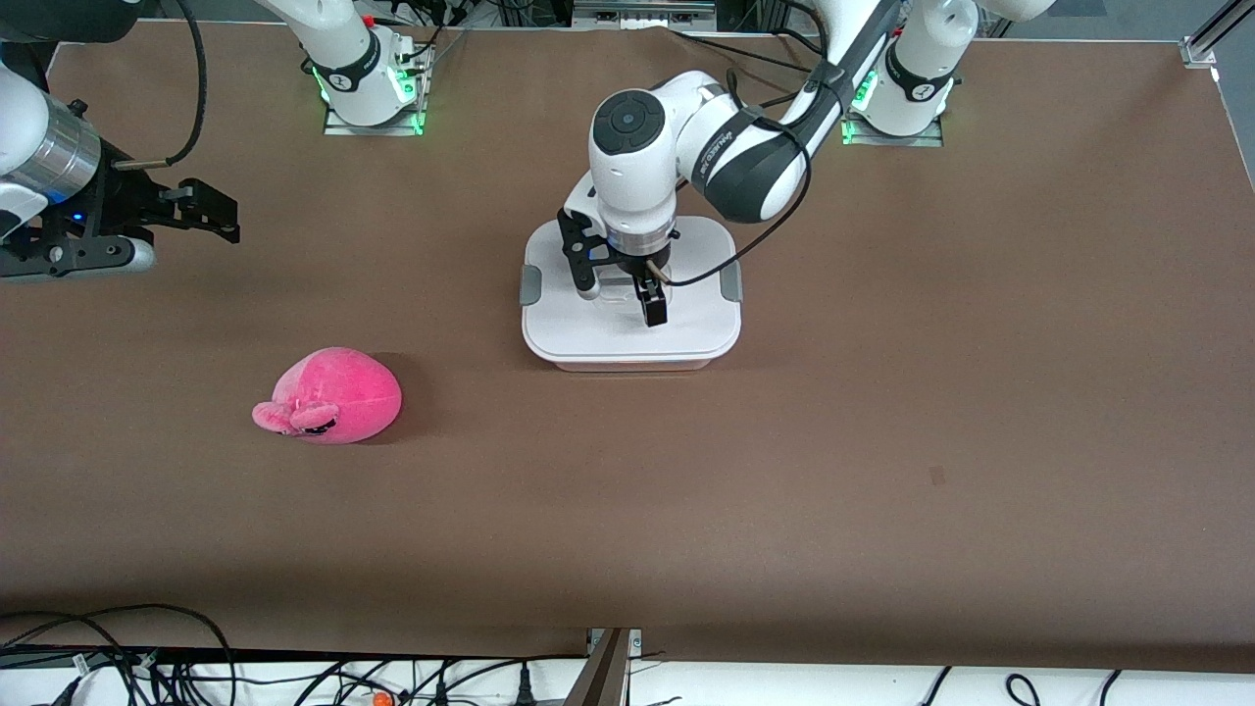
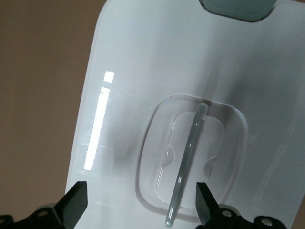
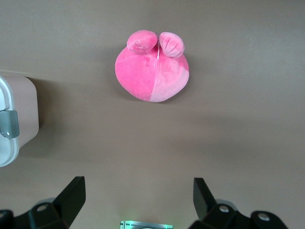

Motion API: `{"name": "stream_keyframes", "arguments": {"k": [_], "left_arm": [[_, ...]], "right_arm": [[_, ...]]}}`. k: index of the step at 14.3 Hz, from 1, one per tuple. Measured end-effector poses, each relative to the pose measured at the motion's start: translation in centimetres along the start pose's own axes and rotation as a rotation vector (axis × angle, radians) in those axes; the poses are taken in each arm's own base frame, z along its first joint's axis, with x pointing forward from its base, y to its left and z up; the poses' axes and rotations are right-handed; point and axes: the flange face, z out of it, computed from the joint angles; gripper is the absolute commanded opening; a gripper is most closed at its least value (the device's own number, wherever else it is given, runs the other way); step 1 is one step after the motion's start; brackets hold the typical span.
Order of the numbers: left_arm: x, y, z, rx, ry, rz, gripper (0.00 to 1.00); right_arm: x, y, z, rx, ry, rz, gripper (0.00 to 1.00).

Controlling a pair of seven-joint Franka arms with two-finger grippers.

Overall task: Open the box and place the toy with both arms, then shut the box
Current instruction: 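Grasp the lid handle with the left gripper while the right gripper reaches the toy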

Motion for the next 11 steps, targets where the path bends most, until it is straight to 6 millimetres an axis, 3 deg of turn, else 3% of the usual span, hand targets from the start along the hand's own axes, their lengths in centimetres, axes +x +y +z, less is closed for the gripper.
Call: {"name": "stream_keyframes", "arguments": {"k": [4,5,6,10,11], "left_arm": [[0.2,0.9,0.6,-0.005,-0.008,0.020,0.98],[0.2,0.9,0.6,-0.005,-0.008,0.021,0.80],[0.2,1.0,0.6,-0.005,-0.008,0.022,0.69],[0.7,2.3,0.5,-0.009,-0.017,0.042,0.42],[0.7,2.4,0.4,-0.010,-0.019,0.044,0.19]], "right_arm": [[0.1,0.0,0.1,0.000,-0.001,0.000,1.00],[0.1,0.0,0.1,0.000,-0.001,0.000,1.00],[0.1,0.0,0.1,0.000,-0.001,0.000,1.00],[0.2,0.0,0.0,0.000,0.009,0.000,1.00],[0.4,0.0,0.1,0.000,0.015,0.000,1.00]]}}
